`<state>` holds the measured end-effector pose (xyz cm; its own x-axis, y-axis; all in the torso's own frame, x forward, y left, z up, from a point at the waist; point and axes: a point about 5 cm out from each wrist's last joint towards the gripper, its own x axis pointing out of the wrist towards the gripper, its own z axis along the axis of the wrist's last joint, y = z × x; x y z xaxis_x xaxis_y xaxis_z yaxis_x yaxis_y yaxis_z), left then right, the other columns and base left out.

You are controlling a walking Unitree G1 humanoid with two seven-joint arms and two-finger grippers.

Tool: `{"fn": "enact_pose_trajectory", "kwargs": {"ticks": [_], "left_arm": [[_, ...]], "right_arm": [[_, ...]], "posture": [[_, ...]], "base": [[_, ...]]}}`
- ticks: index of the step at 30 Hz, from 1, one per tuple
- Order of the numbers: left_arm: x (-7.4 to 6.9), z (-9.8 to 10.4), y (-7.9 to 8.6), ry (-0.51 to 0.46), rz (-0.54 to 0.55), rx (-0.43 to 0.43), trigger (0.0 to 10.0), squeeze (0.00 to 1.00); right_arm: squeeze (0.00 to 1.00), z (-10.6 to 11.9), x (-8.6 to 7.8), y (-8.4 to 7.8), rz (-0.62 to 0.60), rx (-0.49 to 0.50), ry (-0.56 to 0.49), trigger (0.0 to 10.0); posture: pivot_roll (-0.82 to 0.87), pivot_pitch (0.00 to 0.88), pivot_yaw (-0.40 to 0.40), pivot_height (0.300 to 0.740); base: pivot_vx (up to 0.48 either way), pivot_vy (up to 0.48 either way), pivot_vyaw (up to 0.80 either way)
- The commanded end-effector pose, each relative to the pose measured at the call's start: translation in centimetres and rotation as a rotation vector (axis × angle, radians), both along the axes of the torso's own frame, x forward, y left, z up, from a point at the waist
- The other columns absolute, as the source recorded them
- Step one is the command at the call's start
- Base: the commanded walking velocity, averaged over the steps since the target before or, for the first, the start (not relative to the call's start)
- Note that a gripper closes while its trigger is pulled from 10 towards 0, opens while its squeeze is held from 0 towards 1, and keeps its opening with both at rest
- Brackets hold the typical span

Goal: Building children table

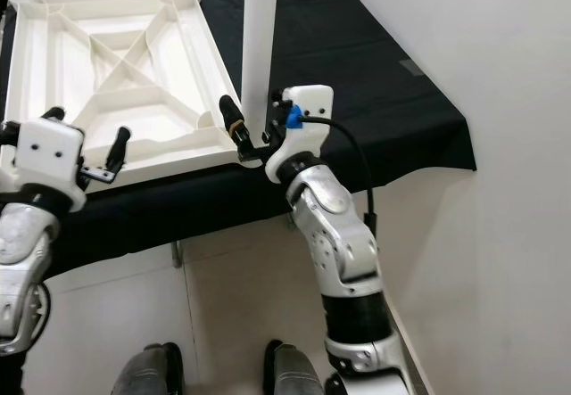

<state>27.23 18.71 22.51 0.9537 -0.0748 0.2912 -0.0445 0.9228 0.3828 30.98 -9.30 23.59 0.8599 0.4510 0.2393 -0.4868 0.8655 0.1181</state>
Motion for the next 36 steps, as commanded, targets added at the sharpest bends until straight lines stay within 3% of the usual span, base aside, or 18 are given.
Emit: {"fn": "enact_pose_trajectory", "kwargs": {"ticks": [1,10,12,15,21,27,36], "left_arm": [[-0.2,0.0,-0.4,-0.008,-0.015,-0.008,10.0,0.00],[-1.6,-1.9,-4.9,0.078,-0.156,-0.157,10.0,0.00],[-2.3,-2.9,-6.4,0.123,-0.187,-0.174,10.0,0.00],[-2.9,-3.7,-7.2,0.158,-0.205,-0.197,10.0,0.00],[-3.3,-4.5,-7.6,0.184,-0.216,-0.204,10.0,0.00],[-3.5,-6.8,-7.0,0.262,-0.196,-0.199,10.0,0.00],[-3.5,-6.9,-7.1,0.272,-0.188,-0.197,10.0,0.00]], "right_arm": [[0.00,-0.2,-0.5,-0.1,0.029,0.000,0.008,10.0],[0.00,-4.3,-1.1,-4.2,-0.100,-0.130,0.068,10.0],[0.00,-5.6,-1.4,-4.9,-0.138,-0.131,0.105,10.0],[0.00,-6.6,-1.4,-5.5,-0.187,-0.128,0.140,10.0],[0.00,-7.1,-1.4,-5.7,-0.215,-0.166,0.143,10.0],[0.00,-7.1,-0.8,-6.2,-0.266,-0.197,0.143,10.0],[0.00,-7.3,-0.5,-6.4,-0.278,-0.188,0.134,10.0]], "posture": [[0.02,0.143,-0.072,0.740],[0.03,0.100,-0.060,0.740],[0.03,0.088,-0.057,0.740],[0.04,0.071,-0.058,0.740],[0.04,0.056,-0.049,0.740],[0.04,0.037,-0.043,0.740],[0.04,0.033,-0.047,0.740]], "base": [[0.000,0.000,0.00],[0.000,0.000,0.00],[0.000,0.000,0.00],[0.000,0.000,0.53],[0.000,0.000,0.80],[0.041,-0.385,0.07],[0.242,-0.411,0.00]]}}
